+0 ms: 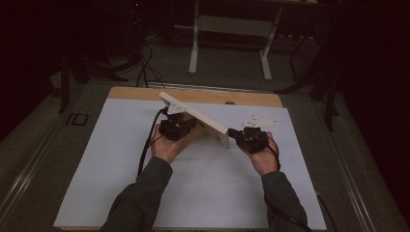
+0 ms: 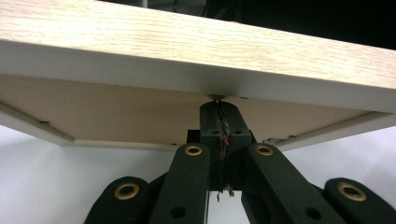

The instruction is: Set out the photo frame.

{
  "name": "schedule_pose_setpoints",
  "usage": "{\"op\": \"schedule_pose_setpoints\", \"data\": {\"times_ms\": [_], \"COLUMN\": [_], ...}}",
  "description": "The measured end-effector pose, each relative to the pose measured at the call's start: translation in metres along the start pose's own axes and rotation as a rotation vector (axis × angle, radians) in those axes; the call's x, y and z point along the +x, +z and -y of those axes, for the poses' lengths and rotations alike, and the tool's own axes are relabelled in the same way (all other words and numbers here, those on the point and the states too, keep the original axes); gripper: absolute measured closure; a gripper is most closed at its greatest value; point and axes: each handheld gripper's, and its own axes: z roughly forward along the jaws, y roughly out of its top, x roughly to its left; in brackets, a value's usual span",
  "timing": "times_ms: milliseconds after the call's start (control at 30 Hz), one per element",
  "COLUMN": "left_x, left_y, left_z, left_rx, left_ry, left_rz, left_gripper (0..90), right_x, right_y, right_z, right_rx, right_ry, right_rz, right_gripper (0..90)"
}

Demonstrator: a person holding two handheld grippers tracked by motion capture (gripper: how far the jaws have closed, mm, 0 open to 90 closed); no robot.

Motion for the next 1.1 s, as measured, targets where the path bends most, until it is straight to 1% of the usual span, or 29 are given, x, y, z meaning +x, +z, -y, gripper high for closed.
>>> {"op": "schedule_pose_setpoints", "data": {"times_ms": [233,633,733,800,1100], "left_x": [-0.001,-0.005,-0.005,-0.005,-0.006], "left_y": [0.001,0.003,0.003,0.003,0.003], "left_z": [0.000,0.000,0.000,0.000,0.001], "left_rx": [0.000,0.009,0.011,0.013,0.022], "left_ry": [0.004,0.022,0.029,0.031,0.044], "left_rz": [0.013,0.022,0.023,0.025,0.028], "left_gripper": [90.0,90.0,90.0,90.0,90.0], "right_x": [0.004,0.016,0.017,0.020,0.026], "right_y": [0.000,0.002,0.003,0.003,0.003], "right_z": [-0.001,-0.006,-0.006,-0.007,-0.008], "right_rx": [0.003,0.001,-0.002,-0.001,-0.007], "right_ry": [-0.022,-0.070,-0.074,-0.088,-0.101], "right_rz": [-0.014,-0.050,-0.054,-0.063,-0.078], "right_gripper": [89.9,90.0,90.0,90.0,90.0]}}
